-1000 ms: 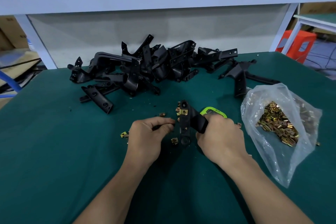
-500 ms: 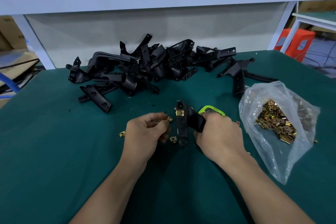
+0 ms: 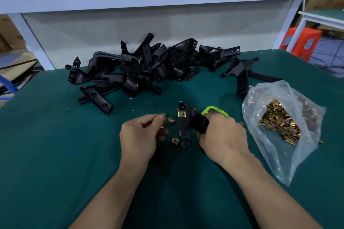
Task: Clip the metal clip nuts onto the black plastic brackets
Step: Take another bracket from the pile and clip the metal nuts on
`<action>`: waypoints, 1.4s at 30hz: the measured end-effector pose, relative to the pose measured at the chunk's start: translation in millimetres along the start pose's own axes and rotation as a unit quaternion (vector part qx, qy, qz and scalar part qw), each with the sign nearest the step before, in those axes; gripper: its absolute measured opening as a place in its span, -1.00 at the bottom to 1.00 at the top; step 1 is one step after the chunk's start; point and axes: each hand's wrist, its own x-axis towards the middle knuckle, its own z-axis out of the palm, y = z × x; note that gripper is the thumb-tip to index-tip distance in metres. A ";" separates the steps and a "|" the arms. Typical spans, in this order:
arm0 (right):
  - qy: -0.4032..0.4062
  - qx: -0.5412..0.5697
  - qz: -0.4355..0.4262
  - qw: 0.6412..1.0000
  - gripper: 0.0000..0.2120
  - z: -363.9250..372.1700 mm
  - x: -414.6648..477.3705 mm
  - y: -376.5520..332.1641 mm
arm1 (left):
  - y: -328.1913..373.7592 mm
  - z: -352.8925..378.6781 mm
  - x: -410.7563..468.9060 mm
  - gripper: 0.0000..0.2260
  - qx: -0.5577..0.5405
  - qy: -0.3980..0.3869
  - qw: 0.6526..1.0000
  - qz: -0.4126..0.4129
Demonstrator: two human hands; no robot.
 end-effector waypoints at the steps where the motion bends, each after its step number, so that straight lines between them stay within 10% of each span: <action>1: -0.004 0.002 0.002 1.000 -0.78 0.1 0.2 -0.2 | -0.2 -2.1 1.2 -0.83 0.025 0.021 0.999 0.011; 10: -0.005 -0.011 0.001 1.000 -0.74 2.1 0.4 0.5 | 0.5 0.5 -8.6 -0.75 0.282 -0.027 0.942 0.179; 33: 0.001 0.005 0.004 1.000 -0.76 4.9 1.7 2.1 | 2.5 0.2 -11.0 -0.83 0.223 -0.031 0.959 0.171; 42: 0.034 -0.008 0.016 0.999 -0.75 4.0 2.9 5.1 | 7.3 4.7 -8.6 -0.76 -0.103 -0.237 0.964 -0.056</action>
